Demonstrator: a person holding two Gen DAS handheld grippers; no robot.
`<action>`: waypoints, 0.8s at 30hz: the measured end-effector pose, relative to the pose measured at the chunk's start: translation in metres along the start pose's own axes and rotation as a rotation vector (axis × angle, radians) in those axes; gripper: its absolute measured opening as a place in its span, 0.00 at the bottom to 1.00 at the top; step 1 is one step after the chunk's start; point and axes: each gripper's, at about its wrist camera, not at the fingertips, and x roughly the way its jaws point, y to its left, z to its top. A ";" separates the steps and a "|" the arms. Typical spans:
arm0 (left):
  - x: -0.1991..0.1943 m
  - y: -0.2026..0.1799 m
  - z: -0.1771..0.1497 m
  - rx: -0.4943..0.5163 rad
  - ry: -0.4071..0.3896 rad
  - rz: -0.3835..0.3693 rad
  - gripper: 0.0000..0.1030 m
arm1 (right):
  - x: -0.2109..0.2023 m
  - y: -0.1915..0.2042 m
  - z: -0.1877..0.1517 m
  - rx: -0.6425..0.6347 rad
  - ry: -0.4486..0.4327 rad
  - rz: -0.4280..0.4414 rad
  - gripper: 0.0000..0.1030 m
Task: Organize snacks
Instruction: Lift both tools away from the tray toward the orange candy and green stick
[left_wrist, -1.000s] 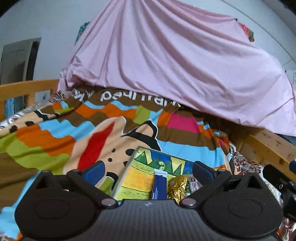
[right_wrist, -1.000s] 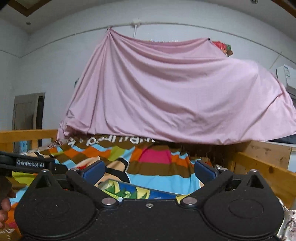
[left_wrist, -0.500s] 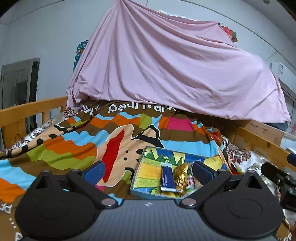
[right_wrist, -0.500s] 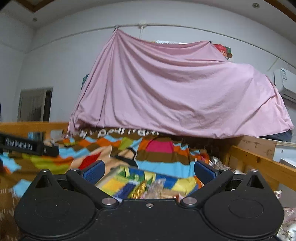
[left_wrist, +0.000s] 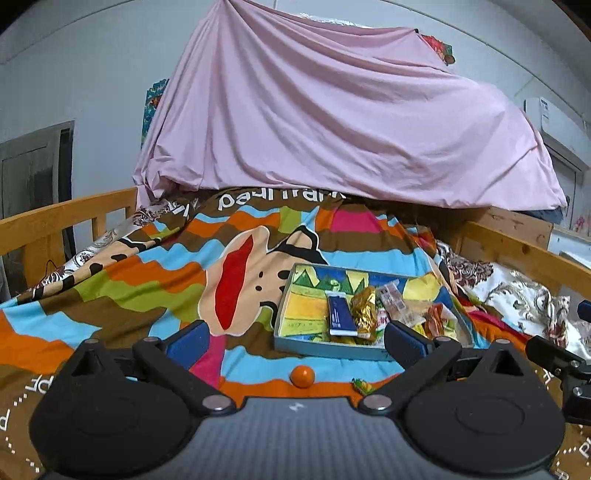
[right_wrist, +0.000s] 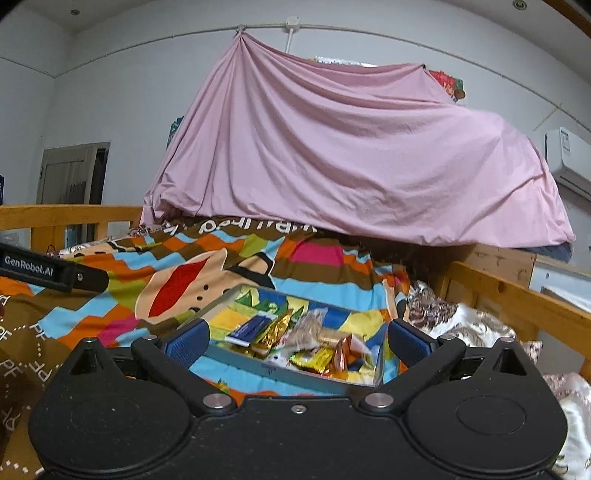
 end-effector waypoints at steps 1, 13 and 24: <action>0.000 0.000 -0.003 0.008 0.006 -0.002 1.00 | -0.001 0.000 -0.002 0.003 0.007 -0.001 0.99; 0.012 0.004 -0.032 0.088 0.102 0.013 1.00 | 0.010 0.013 -0.021 -0.026 0.084 0.001 0.99; 0.017 0.019 -0.039 0.061 0.151 0.034 1.00 | 0.023 0.029 -0.036 -0.070 0.144 0.056 0.99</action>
